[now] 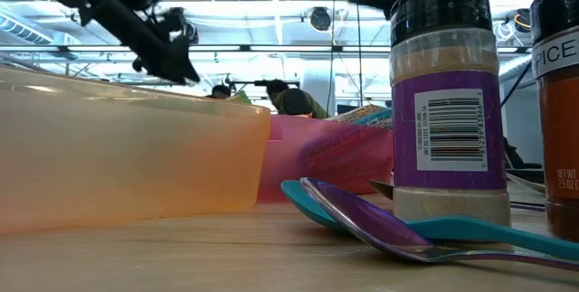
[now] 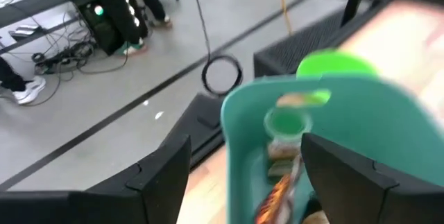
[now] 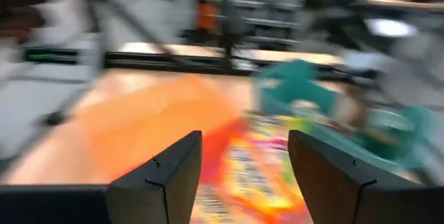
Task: Pick & Place Food Item
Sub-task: Put the white seasoning bottle into the green bin
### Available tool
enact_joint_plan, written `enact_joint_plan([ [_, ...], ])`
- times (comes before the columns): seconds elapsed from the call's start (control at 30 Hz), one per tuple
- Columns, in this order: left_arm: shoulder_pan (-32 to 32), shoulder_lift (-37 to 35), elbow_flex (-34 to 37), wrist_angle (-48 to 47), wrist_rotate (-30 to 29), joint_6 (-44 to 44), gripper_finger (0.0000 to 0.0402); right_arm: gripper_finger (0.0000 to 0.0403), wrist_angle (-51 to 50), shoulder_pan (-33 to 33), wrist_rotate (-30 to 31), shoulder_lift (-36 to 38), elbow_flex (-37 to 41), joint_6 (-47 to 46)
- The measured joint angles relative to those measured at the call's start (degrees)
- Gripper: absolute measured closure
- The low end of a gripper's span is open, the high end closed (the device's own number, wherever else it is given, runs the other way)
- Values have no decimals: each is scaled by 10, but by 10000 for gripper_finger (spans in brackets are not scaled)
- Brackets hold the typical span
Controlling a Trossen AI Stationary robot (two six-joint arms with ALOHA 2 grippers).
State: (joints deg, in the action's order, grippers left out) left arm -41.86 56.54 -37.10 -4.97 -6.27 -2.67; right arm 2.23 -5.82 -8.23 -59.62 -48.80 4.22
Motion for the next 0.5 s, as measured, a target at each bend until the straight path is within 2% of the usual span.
enact_joint_plan([
  [0.13, 12, -45, 0, 0, 22, 35, 121, 177, 9, 55, -113, 19, 0, -17],
  [0.3, 28, -74, 0, 13, 52, 70, 119, 134, 48, 125, -176, 18, 0, -36],
  [0.4, 38, -78, -1, 22, 61, 97, 119, 113, 8, 166, -130, 21, -2, -54],
  [0.5, 48, -77, -1, 21, 64, 116, 119, 102, -117, 223, -11, 28, -24, -70],
])
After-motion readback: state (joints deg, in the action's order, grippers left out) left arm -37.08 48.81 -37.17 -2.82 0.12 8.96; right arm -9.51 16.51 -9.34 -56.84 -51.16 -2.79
